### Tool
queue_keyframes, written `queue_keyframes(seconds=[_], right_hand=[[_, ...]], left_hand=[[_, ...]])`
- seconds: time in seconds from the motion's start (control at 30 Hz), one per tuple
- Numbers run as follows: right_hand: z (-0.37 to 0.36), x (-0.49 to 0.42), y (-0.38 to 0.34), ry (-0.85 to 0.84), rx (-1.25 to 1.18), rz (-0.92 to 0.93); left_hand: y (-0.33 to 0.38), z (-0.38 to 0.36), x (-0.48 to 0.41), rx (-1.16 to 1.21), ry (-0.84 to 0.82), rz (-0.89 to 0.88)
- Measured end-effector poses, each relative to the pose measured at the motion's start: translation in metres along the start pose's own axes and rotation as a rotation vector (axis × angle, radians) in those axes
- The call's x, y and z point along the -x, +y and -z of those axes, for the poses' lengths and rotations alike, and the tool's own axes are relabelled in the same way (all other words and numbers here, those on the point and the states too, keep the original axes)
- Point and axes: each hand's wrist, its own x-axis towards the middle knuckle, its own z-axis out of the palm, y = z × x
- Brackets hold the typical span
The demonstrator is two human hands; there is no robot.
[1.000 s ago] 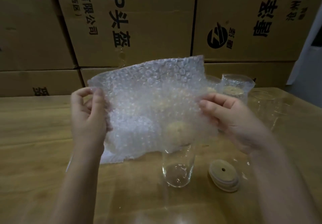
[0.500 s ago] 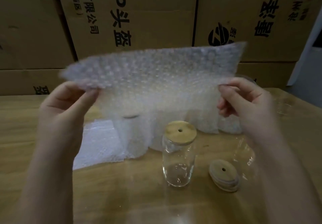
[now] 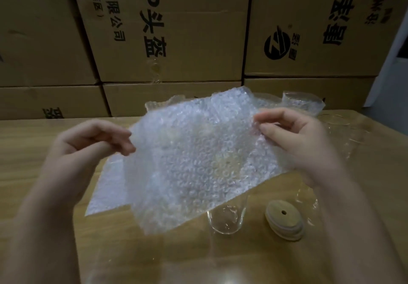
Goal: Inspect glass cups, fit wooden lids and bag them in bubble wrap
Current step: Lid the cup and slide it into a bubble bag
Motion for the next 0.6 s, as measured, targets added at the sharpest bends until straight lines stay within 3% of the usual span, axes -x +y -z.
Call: queue_keyframes(seconds=[0.1, 0.27, 0.37, 0.47, 0.6], right_hand=[[-0.003, -0.001, 0.002, 0.035, 0.046, -0.017], [-0.005, 0.0, -0.002, 0.104, 0.084, 0.034], [-0.011, 0.005, -0.013, 0.083, 0.082, 0.097], [-0.021, 0.013, -0.024, -0.067, 0.08, 0.108], [-0.037, 0.02, -0.025, -0.396, 0.139, 0.046]], left_hand=[[0.011, -0.019, -0.001, -0.005, -0.094, 0.012], [0.022, -0.035, -0.004, 0.105, 0.0, -0.005], [0.03, -0.044, -0.004, 0.109, -0.152, -0.011], [0.038, -0.054, -0.003, 0.117, -0.295, 0.022], [0.042, -0.067, -0.002, 0.049, -0.543, 0.166]])
